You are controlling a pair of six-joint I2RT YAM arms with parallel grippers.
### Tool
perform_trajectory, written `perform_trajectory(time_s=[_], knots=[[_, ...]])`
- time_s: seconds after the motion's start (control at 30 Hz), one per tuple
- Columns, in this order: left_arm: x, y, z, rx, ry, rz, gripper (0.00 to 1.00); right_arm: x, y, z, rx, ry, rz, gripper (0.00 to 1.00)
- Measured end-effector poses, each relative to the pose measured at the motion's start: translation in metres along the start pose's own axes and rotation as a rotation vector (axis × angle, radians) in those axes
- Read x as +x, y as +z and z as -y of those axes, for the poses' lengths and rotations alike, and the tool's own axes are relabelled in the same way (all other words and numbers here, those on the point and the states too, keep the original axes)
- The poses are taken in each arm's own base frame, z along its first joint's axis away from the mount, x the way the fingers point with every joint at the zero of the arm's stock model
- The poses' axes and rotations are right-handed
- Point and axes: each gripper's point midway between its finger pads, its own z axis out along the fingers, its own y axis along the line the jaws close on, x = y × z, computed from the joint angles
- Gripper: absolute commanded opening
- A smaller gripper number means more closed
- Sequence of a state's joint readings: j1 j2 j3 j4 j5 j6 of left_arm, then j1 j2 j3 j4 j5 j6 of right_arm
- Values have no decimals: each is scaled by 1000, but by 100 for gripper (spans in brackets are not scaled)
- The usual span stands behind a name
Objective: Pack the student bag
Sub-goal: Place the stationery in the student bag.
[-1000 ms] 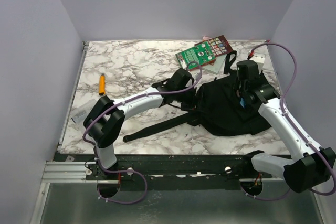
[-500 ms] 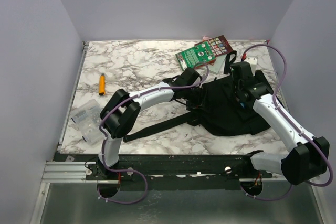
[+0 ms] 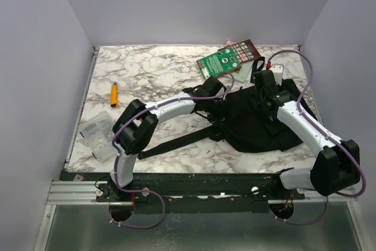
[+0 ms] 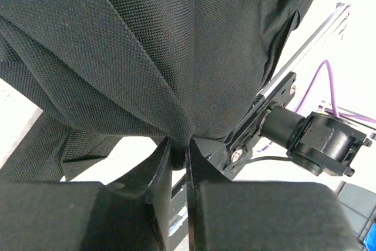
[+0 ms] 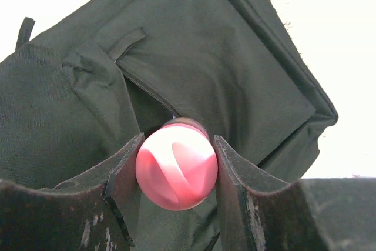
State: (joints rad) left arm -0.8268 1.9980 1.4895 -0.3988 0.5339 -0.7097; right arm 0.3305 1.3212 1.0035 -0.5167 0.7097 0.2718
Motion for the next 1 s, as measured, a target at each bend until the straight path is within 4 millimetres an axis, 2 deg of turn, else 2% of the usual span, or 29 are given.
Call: perform_trajectory(time_s=[0.07, 0.27, 0.4, 0.53, 0.67, 0.8, 1.0], knots=[[0, 0, 0, 0, 0, -1, 1, 6, 4, -6, -15, -9, -22, 1], [1, 1, 0, 0, 3, -3, 0, 21, 5, -29, -132, 5, -71, 1], [1, 1, 0, -1, 3, -3, 0, 30, 8, -34, -149, -11, -96, 0], [2, 1, 0, -1, -1, -4, 0, 36, 19, -35, -114, -51, -107, 1], [3, 1, -1, -3, -13, -6, 0, 31, 28, -34, -65, -107, -88, 1], [4, 2, -2, -10, -35, -6, 0, 30, 38, -25, 56, -198, -74, 1], [2, -6, -5, -33, -76, 15, 0, 32, 40, -16, 224, -381, -47, 1]])
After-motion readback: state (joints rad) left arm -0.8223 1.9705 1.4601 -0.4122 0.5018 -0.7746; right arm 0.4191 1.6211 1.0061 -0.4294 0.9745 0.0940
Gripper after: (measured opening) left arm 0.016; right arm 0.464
